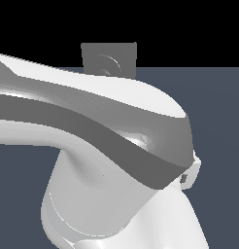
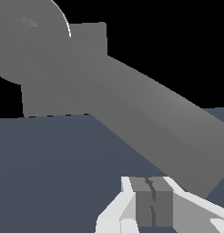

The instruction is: Turn on the faucet by rotating a designated handle.

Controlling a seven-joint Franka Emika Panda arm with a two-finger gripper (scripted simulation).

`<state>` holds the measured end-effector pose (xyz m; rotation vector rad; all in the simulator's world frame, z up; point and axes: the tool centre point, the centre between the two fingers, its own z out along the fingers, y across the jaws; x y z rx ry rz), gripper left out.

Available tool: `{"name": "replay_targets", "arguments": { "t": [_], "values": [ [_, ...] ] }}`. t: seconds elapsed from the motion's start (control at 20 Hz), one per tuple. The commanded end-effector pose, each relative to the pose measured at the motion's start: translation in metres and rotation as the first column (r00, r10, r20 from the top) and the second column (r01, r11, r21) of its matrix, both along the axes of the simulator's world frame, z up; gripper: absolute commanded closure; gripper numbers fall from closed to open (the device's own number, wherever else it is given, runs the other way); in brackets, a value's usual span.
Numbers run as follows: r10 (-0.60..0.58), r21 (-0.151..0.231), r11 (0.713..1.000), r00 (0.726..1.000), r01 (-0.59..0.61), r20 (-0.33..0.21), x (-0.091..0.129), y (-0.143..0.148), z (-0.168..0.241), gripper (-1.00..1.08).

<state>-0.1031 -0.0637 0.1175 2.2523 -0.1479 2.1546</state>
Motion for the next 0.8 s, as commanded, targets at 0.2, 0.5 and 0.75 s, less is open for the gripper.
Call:
{"name": "replay_targets", "arguments": {
  "t": [0.2, 0.5, 0.75],
  "values": [
    [-0.006, -0.006, 1.000, 0.999, 0.006, 0.036, 0.003, -0.023, 0.030, 1.08],
    [-0.008, -0.008, 1.000, 0.999, 0.008, 0.042, 0.002, -0.040, 0.047, 1.08],
    [-0.010, 0.071, 0.997, 1.000, 0.010, 0.006, -0.002, -0.029, 0.027, 1.08]
  ]
}}
